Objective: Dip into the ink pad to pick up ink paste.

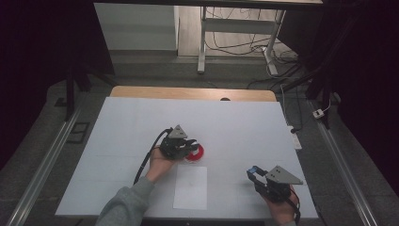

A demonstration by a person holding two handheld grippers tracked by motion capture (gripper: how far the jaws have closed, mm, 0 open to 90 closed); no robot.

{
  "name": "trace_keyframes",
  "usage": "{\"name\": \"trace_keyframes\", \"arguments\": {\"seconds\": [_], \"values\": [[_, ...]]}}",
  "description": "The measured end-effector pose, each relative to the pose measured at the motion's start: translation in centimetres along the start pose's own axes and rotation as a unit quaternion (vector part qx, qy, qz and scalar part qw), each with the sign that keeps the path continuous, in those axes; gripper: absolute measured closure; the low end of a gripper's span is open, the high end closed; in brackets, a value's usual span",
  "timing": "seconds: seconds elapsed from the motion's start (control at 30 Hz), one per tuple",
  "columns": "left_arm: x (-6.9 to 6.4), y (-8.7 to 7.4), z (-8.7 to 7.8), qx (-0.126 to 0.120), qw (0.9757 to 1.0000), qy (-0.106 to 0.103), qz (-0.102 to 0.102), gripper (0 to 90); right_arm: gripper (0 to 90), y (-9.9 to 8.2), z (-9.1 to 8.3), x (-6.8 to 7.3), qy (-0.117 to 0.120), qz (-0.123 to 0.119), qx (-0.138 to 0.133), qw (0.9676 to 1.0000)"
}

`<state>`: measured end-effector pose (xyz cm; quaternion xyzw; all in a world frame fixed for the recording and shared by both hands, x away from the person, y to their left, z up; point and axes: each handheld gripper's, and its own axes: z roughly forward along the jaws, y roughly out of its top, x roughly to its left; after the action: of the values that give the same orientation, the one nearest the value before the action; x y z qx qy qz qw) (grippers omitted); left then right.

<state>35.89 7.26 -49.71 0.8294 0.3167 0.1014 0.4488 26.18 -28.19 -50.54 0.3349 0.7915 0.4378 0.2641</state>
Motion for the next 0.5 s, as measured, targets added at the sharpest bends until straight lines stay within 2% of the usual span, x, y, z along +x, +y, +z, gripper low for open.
{"name": "trace_keyframes", "arguments": {"seconds": [0.5], "values": [[-0.22,-0.20,0.45,0.015,0.9998,0.012,0.011,75.7,65.2,-0.01,-0.06,-0.01,-0.001,-0.001,-0.001,1.0000]]}}
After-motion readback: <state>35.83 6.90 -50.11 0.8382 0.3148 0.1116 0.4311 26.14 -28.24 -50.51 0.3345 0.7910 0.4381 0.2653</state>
